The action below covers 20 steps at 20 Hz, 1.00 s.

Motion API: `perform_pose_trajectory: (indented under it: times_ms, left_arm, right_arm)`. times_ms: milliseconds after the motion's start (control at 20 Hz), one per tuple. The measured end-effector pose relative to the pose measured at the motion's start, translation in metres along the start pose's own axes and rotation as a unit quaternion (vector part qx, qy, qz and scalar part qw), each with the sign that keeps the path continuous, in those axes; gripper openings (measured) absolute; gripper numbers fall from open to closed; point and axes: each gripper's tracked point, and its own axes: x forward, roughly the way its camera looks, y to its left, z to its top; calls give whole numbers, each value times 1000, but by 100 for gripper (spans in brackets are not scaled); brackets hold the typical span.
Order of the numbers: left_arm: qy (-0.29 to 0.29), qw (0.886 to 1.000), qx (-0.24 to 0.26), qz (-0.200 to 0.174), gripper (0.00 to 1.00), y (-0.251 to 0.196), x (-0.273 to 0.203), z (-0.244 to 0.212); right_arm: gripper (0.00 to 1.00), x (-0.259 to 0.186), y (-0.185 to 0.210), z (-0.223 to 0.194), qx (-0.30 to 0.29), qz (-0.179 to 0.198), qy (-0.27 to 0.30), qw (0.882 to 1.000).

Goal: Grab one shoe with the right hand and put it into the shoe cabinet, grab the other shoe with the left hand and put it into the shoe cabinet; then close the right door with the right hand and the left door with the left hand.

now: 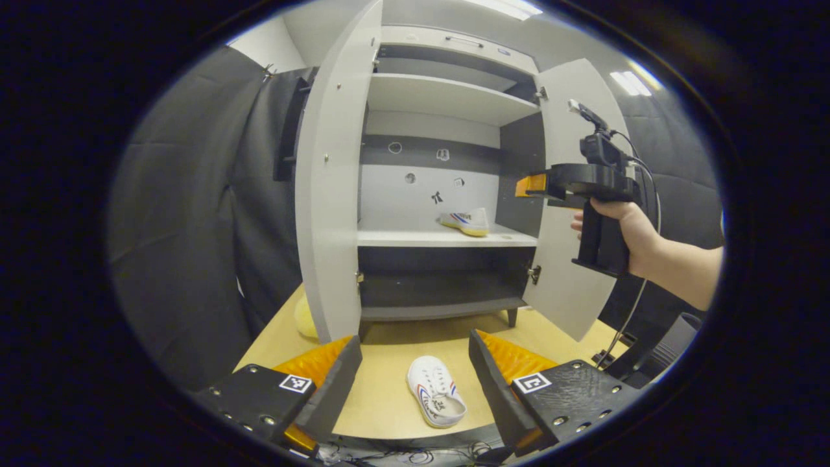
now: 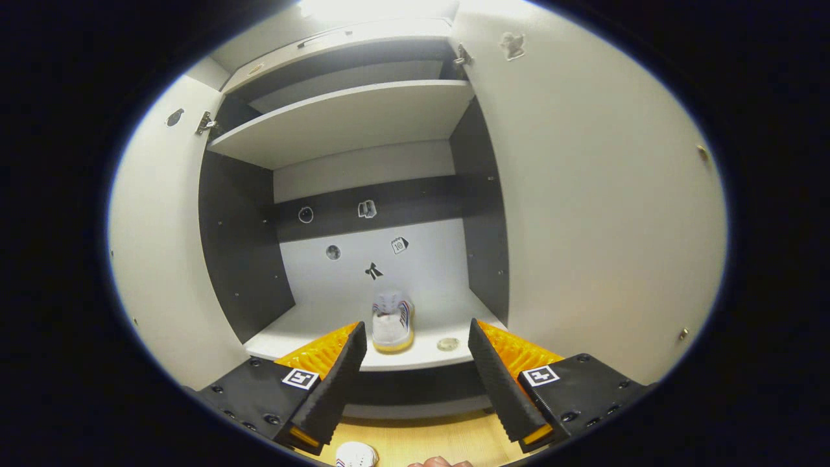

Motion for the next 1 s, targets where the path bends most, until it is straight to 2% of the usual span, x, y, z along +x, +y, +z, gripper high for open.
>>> perform_pose_trajectory:
  times_ms: [250, 500, 550, 700, 850, 1000]
  left_arm:
    - [15, 999, 23, -36, 96, 2, 0, -22]
    - [54, 997, -12, -54, 94, -4, 17, -54]
    - [64, 996, -20, -60, 96, -6, 22, -60]
    - [98, 990, -35, -95, 96, -27, 37, -83]
    - [139, 986, -45, -84, 94, -32, 63, -113]
    - [182, 980, -64, -58, 96, -33, 89, -142]
  right_arm:
    - [98, -54, -10, -43, -18, -23, 42, 999]
    - [98, -100, -32, -84, -29, -45, 89, 995]
    - [98, -107, -38, -90, -32, -50, 97, 994]
    - [99, -130, -55, -107, -40, -57, 123, 990]
    - [98, -143, -73, -125, -60, -62, 142, 986]
    - [99, -146, -78, -137, -70, -45, 153, 985]
